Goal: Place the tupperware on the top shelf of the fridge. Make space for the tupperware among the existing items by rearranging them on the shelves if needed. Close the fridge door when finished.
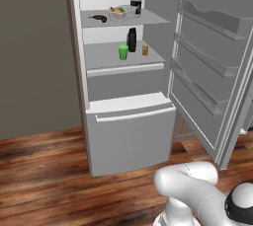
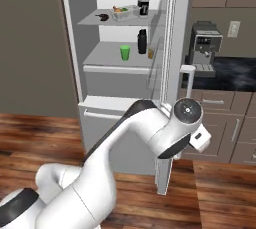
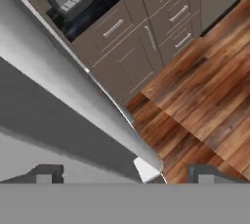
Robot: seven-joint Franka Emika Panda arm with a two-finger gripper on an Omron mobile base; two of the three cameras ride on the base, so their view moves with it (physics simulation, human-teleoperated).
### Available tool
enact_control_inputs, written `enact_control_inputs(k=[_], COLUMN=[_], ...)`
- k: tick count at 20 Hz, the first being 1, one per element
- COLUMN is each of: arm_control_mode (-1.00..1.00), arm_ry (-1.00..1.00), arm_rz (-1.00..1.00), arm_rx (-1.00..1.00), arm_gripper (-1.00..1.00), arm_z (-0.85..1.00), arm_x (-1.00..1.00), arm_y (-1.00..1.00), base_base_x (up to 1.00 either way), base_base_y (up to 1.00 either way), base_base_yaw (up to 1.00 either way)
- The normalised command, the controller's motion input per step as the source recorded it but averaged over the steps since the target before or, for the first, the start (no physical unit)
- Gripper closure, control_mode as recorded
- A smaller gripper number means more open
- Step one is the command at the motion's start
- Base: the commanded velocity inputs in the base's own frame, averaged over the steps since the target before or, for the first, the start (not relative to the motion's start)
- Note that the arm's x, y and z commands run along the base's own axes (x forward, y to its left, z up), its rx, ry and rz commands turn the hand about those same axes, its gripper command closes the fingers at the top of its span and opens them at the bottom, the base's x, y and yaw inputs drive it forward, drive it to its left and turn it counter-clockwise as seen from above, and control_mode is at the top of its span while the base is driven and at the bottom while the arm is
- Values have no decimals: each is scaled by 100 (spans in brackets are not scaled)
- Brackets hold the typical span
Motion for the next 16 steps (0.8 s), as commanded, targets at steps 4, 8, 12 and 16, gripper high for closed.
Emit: enact_control_inputs(k=[4,8,12,16], arm_control_mode=[-100,-100,-100,-100], arm_ry=[0,-2,-16,-21], arm_rz=[-6,-6,-2,1], arm_rx=[20,21,18,15], arm_gripper=[-100,-100,-100,-100], arm_z=[-16,-14,-13,-1], arm_x=[41,33,5,0], arm_y=[-79,-75,-51,-25], base_base_x=[0,0,0,0], base_base_y=[0,0,0,0], base_base_yaw=[0,0,0,0])
